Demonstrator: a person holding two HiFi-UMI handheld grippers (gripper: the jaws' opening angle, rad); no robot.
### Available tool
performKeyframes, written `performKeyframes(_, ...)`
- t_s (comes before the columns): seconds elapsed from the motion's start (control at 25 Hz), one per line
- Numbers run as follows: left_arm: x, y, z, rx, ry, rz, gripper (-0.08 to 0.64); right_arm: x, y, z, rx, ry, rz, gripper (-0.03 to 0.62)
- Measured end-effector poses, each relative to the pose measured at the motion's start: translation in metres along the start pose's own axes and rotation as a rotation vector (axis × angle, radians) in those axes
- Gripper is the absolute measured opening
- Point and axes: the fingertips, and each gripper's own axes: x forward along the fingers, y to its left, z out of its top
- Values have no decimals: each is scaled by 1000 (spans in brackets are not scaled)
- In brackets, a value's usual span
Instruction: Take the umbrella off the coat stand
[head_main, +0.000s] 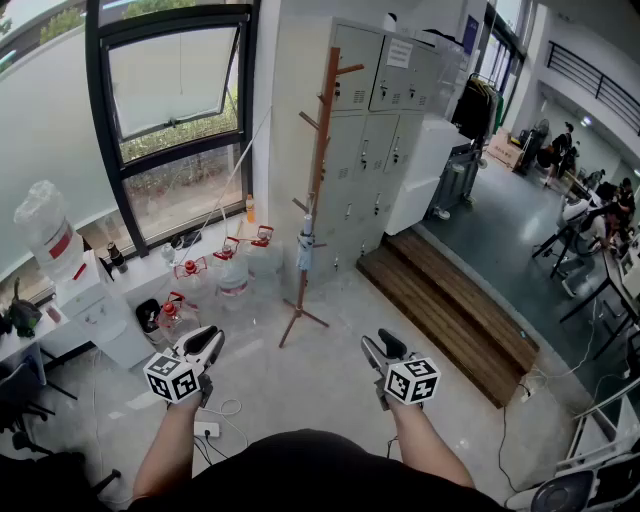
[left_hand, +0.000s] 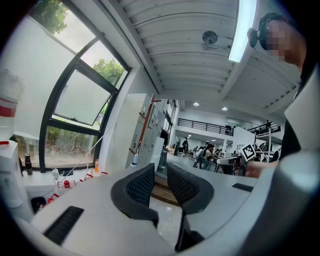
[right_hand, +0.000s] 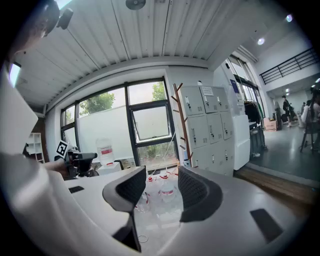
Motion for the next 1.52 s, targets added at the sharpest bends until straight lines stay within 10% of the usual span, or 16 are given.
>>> performKeyframes(1.52,77,12,18,44,27,-64,41,63,-33,15,22,10,28,196)
